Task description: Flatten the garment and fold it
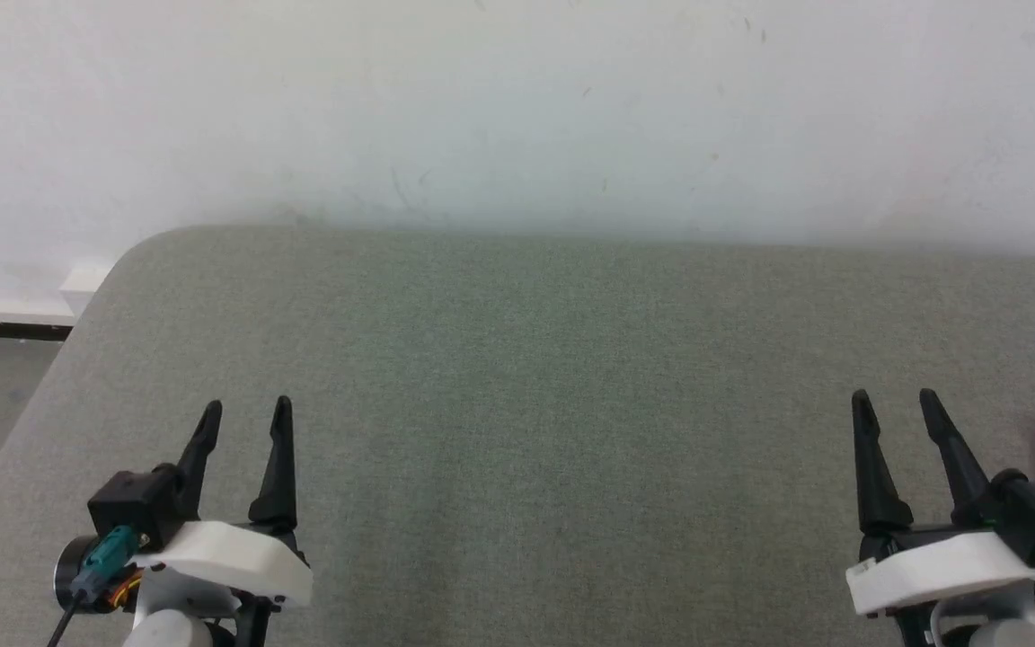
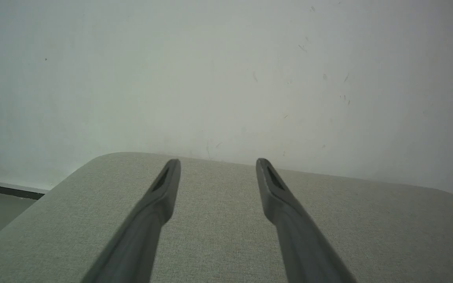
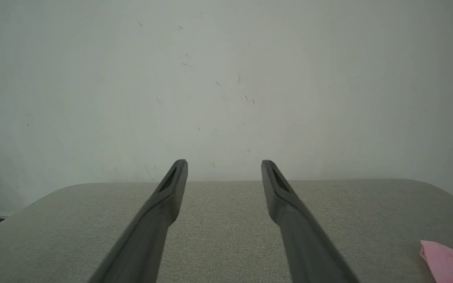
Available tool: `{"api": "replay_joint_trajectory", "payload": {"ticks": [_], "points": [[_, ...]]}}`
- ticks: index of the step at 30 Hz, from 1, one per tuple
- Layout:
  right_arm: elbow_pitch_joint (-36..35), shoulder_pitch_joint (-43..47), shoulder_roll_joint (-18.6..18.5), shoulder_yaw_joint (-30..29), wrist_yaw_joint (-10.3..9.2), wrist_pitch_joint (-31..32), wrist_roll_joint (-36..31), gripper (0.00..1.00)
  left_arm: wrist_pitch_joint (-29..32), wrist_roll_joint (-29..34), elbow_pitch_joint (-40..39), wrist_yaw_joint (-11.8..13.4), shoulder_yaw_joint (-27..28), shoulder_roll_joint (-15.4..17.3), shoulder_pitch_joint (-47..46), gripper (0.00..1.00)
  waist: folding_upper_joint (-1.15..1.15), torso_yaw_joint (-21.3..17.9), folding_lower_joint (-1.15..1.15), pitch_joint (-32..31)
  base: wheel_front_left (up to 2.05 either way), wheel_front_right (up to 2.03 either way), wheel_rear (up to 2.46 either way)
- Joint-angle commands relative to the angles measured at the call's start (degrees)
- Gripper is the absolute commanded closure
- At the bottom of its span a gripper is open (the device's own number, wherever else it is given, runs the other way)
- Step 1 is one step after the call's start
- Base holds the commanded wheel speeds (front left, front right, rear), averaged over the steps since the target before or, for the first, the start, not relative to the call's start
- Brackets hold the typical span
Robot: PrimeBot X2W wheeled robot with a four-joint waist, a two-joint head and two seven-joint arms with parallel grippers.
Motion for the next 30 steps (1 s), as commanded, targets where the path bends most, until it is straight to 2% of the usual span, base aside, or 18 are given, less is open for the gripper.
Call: {"api": "replay_joint_trajectory", "payload": {"ticks": [1,6,17,30], "points": [[0.29,1.00,0.16,-0.15,-0.11,-0.26,0.10,0.00,0.10,-0.50,0.37,-0.16,0.15,0.01,0.24,0.00,-0.01,-0.01,0.00,-0.15,0.00,0.00,0.00],[1.00,2.07,0.16,-0.51,-0.11,-0.26,0.98,0.00,-0.28,-0.95,0.91,0.62,0.36,-0.92,1.06,0.00,-0.01,-0.22,0.00,-0.37,0.00,0.00,0.00],[1.25,2.82,0.16,-0.44,-0.11,-0.27,1.87,0.00,-1.15,-1.14,1.37,0.55,0.15,-2.27,1.88,0.00,-0.01,-0.35,0.00,-0.24,0.00,0.00,0.00],[1.28,2.66,0.16,0.00,-0.11,-0.27,2.73,0.00,-1.47,-0.33,2.18,1.09,-0.47,-2.80,1.42,0.00,-0.01,-0.16,0.00,-0.05,0.00,0.00,0.00]]}}
